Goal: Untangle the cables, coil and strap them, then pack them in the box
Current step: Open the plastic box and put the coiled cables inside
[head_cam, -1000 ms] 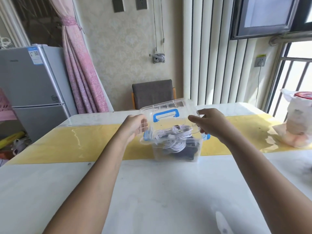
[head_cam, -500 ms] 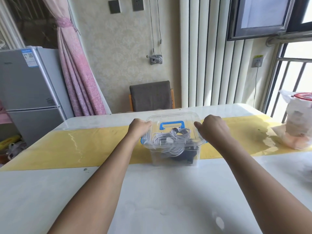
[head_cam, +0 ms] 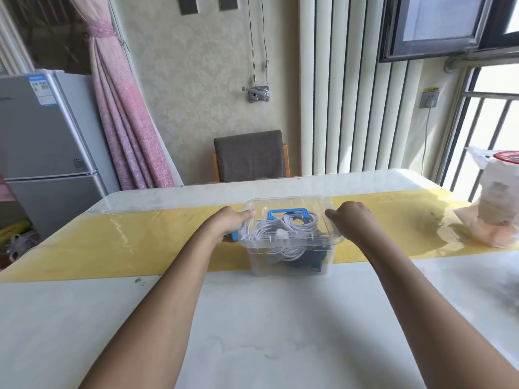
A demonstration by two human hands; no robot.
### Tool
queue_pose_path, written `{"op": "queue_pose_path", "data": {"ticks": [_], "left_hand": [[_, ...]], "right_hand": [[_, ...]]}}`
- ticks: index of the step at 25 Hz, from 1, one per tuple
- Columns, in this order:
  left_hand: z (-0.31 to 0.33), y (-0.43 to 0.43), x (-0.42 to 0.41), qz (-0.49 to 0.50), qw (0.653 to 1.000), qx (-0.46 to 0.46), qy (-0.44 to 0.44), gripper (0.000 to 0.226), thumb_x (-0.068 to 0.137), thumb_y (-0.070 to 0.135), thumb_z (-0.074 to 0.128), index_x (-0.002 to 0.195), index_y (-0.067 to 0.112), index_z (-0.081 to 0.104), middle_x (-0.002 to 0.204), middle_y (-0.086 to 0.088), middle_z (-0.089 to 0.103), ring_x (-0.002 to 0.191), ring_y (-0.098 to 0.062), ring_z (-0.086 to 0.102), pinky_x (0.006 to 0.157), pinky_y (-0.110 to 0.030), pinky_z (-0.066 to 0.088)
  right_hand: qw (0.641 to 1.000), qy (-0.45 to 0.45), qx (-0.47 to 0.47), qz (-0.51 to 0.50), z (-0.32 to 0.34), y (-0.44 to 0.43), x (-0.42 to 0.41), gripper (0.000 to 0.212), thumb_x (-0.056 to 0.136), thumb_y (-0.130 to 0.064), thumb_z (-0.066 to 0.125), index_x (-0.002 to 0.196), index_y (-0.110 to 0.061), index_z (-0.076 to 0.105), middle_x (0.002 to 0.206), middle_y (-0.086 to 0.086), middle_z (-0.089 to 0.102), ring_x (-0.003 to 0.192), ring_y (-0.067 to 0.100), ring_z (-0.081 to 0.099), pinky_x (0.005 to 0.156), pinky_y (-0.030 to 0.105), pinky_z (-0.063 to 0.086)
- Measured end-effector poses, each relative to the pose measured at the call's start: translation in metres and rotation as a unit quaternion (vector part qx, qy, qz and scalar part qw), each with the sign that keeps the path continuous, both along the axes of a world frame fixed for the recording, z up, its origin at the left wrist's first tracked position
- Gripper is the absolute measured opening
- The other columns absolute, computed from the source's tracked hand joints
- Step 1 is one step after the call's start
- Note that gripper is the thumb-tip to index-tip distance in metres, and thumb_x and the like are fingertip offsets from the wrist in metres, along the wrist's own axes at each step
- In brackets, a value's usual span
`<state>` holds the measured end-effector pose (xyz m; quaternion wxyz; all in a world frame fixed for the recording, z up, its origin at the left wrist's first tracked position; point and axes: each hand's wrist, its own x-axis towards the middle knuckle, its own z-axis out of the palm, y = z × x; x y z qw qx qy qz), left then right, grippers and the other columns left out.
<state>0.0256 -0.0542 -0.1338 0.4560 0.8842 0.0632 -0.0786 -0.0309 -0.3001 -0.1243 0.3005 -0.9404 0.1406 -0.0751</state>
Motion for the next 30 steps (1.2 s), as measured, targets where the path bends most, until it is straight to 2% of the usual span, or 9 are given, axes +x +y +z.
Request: {"op": "queue_pose_path", "data": {"ticks": [3,7,10,15,19,23,26,28,30], "left_hand": [[0.007,0.003,-0.024,-0.007,0.995,-0.085,0.043,0.029,0.09,0.03,0.064,0.104,0.006,0.057,0.081,-0.007,0.066,0.064,-0.019,0.063,0.065,-0.032,0.057],[0.008,0.011,-0.043,-0.01,0.991,-0.117,0.069,0.047,0.086,0.024,0.069,0.122,-0.001,0.053,0.09,-0.015,0.07,0.058,-0.019,0.069,0.053,-0.028,0.057],[0.009,0.006,-0.045,0.01,0.997,-0.077,0.01,0.042,0.084,0.018,0.07,0.115,-0.005,0.056,0.084,-0.013,0.069,0.06,-0.02,0.067,0.059,-0.031,0.059],[0.011,-0.001,-0.049,0.029,0.997,0.017,-0.073,0.021,0.081,0.016,0.071,0.072,0.001,0.059,0.067,-0.014,0.064,0.07,-0.033,0.071,0.074,-0.042,0.059],[0.016,-0.013,-0.064,0.039,0.967,0.217,-0.131,0.042,0.089,0.028,0.063,0.059,0.008,0.041,0.06,-0.005,0.05,0.066,-0.029,0.051,0.047,-0.029,0.032],[0.006,-0.024,-0.074,0.032,0.957,0.222,-0.184,0.031,0.098,0.03,0.047,0.085,0.003,0.054,0.098,-0.017,0.065,0.081,-0.031,0.053,0.063,-0.033,0.039],[-0.009,-0.021,-0.071,-0.08,0.968,0.153,-0.184,0.078,0.08,0.071,0.049,0.14,0.02,0.045,0.122,-0.015,0.061,0.117,-0.028,0.052,0.095,-0.035,0.044],[-0.016,-0.017,-0.065,-0.115,0.97,0.109,-0.183,0.108,0.05,0.091,0.055,0.14,0.033,0.044,0.125,-0.01,0.057,0.121,-0.021,0.049,0.1,-0.033,0.042],[-0.022,-0.01,-0.06,-0.109,0.974,0.075,-0.186,0.097,0.043,0.086,0.063,0.127,0.038,0.053,0.122,-0.005,0.055,0.113,-0.019,0.05,0.089,-0.026,0.043]], "right_hand": [[0.995,0.002,0.097,-0.008,-0.005,-0.001,0.002,0.039,0.095,-0.032,0.049,0.113,0.002,0.052,0.117,0.02,0.051,0.101,0.032,0.053,0.082,0.035,0.041],[0.965,0.013,0.262,0.001,-0.015,-0.008,0.001,0.049,0.091,-0.035,0.057,0.107,0.011,0.058,0.092,0.021,0.062,0.079,0.028,0.058,0.078,0.04,0.054],[0.949,-0.016,0.314,0.004,-0.019,-0.01,-0.007,0.05,0.083,-0.033,0.068,0.107,0.011,0.063,0.08,0.022,0.059,0.073,0.023,0.052,0.083,0.047,0.054],[0.985,-0.123,0.122,-0.019,-0.013,0.01,-0.015,0.019,0.087,-0.016,0.056,0.086,0.0,0.067,0.057,0.006,0.049,0.058,0.023,0.044,0.049,0.027,0.031],[0.987,-0.146,0.053,-0.046,-0.012,0.016,-0.018,0.026,0.089,-0.01,0.051,0.066,-0.001,0.055,0.05,0.004,0.034,0.049,0.019,0.031,0.045,0.029,0.022],[0.987,-0.14,0.048,-0.055,-0.013,0.018,-0.013,0.024,0.091,-0.011,0.047,0.078,0.001,0.063,0.055,0.005,0.043,0.052,0.019,0.037,0.044,0.027,0.026],[0.989,-0.136,0.034,-0.057,-0.014,0.021,-0.01,0.023,0.091,-0.01,0.044,0.077,0.0,0.059,0.057,0.005,0.042,0.052,0.02,0.036,0.044,0.027,0.024],[0.989,-0.134,0.03,-0.056,-0.014,0.022,-0.007,0.022,0.09,-0.009,0.043,0.071,-0.001,0.052,0.057,0.004,0.039,0.05,0.018,0.033,0.044,0.027,0.022],[0.99,-0.129,0.032,-0.051,-0.014,0.022,-0.006,0.023,0.089,-0.009,0.042,0.067,-0.003,0.046,0.056,0.004,0.038,0.049,0.018,0.031,0.044,0.027,0.021]]}}
